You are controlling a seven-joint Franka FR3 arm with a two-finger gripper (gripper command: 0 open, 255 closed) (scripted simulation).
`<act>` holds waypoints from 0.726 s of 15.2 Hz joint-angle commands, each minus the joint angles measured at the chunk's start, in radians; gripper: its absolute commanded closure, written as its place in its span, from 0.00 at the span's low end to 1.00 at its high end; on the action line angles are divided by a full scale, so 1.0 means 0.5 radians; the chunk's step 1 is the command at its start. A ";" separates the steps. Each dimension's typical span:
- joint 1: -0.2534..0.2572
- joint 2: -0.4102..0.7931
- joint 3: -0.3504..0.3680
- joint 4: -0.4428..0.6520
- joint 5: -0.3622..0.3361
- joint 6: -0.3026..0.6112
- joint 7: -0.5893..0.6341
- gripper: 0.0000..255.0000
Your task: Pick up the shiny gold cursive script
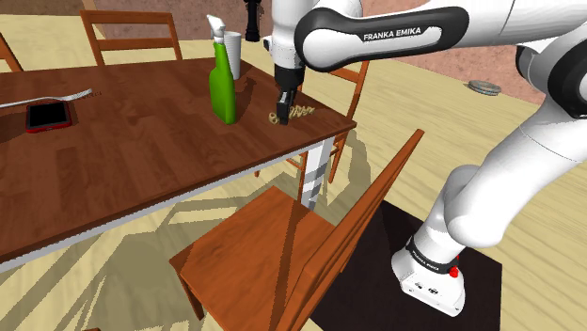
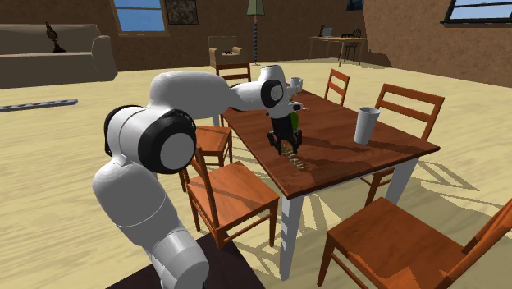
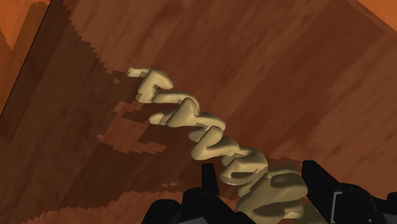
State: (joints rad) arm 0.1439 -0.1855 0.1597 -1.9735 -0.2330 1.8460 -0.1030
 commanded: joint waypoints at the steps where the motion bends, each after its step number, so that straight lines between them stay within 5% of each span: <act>1: 0.000 0.000 0.000 -0.003 0.000 0.002 0.000 1.00; 11: 0.001 0.001 0.002 0.077 0.005 -0.075 -0.014 1.00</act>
State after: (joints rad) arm 0.1447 -0.1836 0.1612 -1.9454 -0.2316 1.8199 -0.1067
